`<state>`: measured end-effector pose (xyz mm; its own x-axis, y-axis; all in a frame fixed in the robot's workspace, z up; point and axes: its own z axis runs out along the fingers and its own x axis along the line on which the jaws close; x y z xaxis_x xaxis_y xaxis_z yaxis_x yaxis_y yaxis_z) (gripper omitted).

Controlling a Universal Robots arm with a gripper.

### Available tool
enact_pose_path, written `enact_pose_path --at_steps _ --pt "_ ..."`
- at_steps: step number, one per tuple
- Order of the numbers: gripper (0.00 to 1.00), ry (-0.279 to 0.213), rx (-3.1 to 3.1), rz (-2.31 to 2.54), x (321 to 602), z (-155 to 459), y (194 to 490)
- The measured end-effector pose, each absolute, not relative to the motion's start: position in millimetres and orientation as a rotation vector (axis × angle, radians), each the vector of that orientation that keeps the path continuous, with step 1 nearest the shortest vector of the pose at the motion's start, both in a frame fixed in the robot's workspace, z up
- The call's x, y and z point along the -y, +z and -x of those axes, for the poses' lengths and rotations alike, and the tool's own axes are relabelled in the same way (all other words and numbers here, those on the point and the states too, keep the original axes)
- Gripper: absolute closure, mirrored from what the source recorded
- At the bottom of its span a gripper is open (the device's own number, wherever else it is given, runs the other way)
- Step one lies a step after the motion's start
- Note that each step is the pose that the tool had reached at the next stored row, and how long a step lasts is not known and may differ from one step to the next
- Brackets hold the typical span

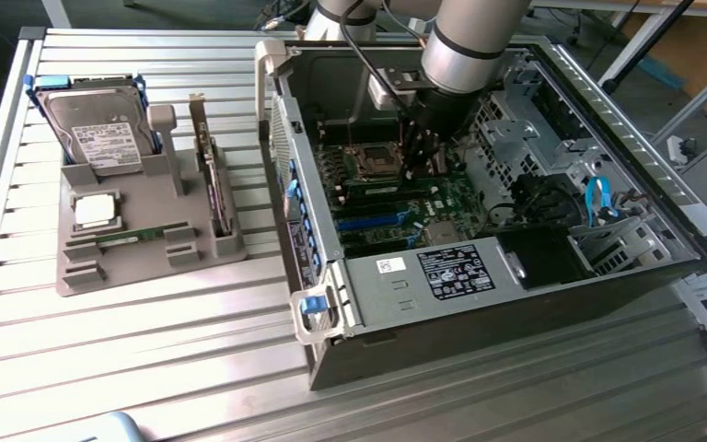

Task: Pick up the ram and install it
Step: 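Insert the ram into the slot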

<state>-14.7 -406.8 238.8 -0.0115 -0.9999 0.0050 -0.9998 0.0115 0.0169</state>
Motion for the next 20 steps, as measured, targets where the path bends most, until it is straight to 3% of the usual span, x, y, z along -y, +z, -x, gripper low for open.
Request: enact_pose_path --at_steps 20 --pt "0.88 -0.013 2.223 -2.198 406.9 14.7 233.9"
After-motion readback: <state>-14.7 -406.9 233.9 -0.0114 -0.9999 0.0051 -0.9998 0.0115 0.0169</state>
